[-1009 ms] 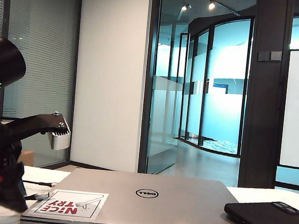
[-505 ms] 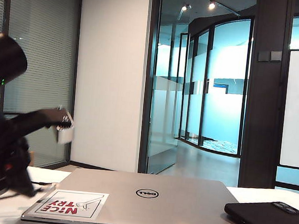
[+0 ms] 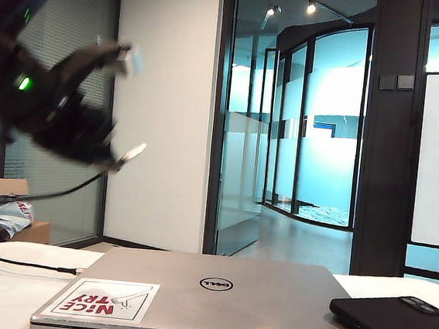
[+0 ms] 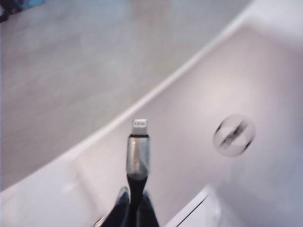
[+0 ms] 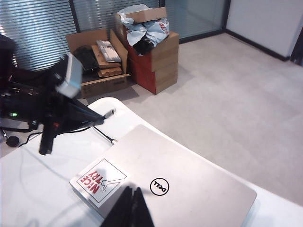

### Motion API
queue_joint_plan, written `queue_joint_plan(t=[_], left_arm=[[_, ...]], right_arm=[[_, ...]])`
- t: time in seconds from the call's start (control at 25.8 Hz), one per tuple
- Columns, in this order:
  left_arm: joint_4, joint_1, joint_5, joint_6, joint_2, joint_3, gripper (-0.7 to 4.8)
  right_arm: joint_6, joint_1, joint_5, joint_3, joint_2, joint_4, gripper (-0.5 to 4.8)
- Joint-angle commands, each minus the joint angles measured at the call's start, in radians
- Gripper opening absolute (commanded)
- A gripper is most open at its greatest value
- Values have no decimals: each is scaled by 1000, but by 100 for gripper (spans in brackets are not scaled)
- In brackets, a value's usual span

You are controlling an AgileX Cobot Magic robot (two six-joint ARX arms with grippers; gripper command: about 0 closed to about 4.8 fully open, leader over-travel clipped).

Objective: Pick up the charging cable and the phone, plug the charging cable into the charging port on the phone, and finally place them back on the table.

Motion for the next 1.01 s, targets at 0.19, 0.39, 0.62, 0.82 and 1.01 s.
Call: queue_joint_plan(t=[0.19, 0.39, 0.62, 0.82, 1.01], left_arm=[[1, -117, 8, -334, -55, 73, -8], [-7, -216, 8, -369, -81, 104, -8], [-42, -284, 8, -369, -89, 104, -8], [-97, -283, 8, -368, -89, 103, -8], [-111, -283, 8, -364, -89, 103, -8]], right_arm=[[147, -77, 17, 5, 21, 24, -5], [211, -212, -61, 2, 29, 17, -5], [349, -400, -245, -71, 30, 26, -5], [539, -544, -404, -241, 30, 204, -5], [741, -610, -405, -365, 30, 328, -5]])
